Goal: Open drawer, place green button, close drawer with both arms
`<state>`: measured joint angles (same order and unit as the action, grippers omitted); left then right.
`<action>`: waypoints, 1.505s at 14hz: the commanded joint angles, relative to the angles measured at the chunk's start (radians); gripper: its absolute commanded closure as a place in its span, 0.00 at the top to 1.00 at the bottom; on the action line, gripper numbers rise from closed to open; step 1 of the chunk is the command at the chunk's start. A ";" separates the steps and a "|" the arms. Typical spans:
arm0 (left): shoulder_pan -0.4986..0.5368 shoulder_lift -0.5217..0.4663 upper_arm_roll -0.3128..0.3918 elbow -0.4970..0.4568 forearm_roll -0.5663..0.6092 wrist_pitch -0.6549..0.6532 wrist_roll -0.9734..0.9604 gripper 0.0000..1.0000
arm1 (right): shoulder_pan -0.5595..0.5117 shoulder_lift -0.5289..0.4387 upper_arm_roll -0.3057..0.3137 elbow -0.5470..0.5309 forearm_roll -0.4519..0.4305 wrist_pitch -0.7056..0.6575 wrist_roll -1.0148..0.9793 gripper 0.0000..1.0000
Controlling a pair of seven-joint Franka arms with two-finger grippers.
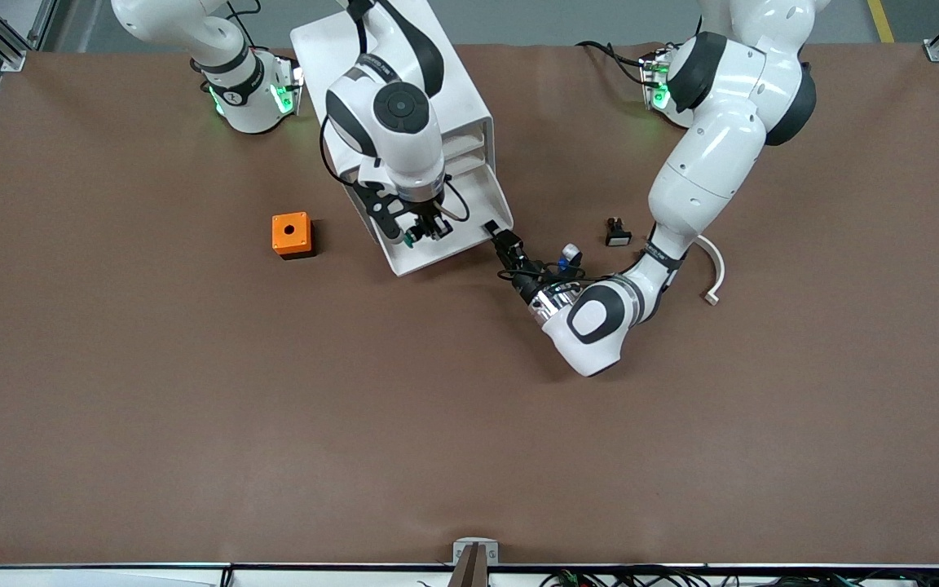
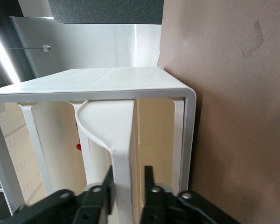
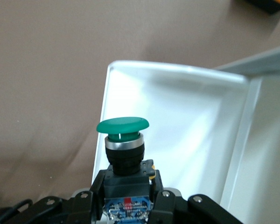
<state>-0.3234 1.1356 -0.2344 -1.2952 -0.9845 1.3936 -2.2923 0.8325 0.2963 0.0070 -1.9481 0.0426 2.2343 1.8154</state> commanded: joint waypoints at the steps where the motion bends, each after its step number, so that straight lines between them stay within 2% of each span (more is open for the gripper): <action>1: -0.002 0.004 0.000 0.055 -0.022 0.002 0.007 1.00 | 0.031 -0.003 -0.010 -0.022 0.011 0.047 0.083 0.00; 5: 0.018 -0.019 -0.005 0.103 -0.017 -0.004 0.173 1.00 | 0.059 0.026 -0.010 0.003 0.011 0.051 0.149 0.00; 9: 0.015 -0.092 0.003 0.137 -0.002 -0.013 0.573 1.00 | 0.091 0.104 -0.010 0.078 0.011 0.053 0.220 0.00; 10: 0.006 -0.120 0.013 0.137 0.032 -0.005 0.674 1.00 | 0.097 0.122 -0.010 0.093 0.011 0.054 0.235 0.00; 13: -0.020 -0.207 0.014 0.139 0.192 0.059 0.894 1.00 | 0.115 0.141 -0.010 0.109 0.011 0.064 0.262 0.00; 16: -0.026 -0.301 0.017 0.135 0.277 0.090 1.105 1.00 | 0.128 0.144 -0.010 0.109 0.011 0.065 0.278 0.00; 21: -0.104 -0.347 0.004 0.128 0.649 0.398 1.177 1.00 | 0.141 0.155 -0.010 0.109 0.011 0.065 0.308 0.00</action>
<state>-0.3896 0.8079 -0.2360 -1.1374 -0.4446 1.6853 -1.1599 0.9515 0.4370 0.0066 -1.8546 0.0427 2.3026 2.0944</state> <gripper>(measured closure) 0.000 0.586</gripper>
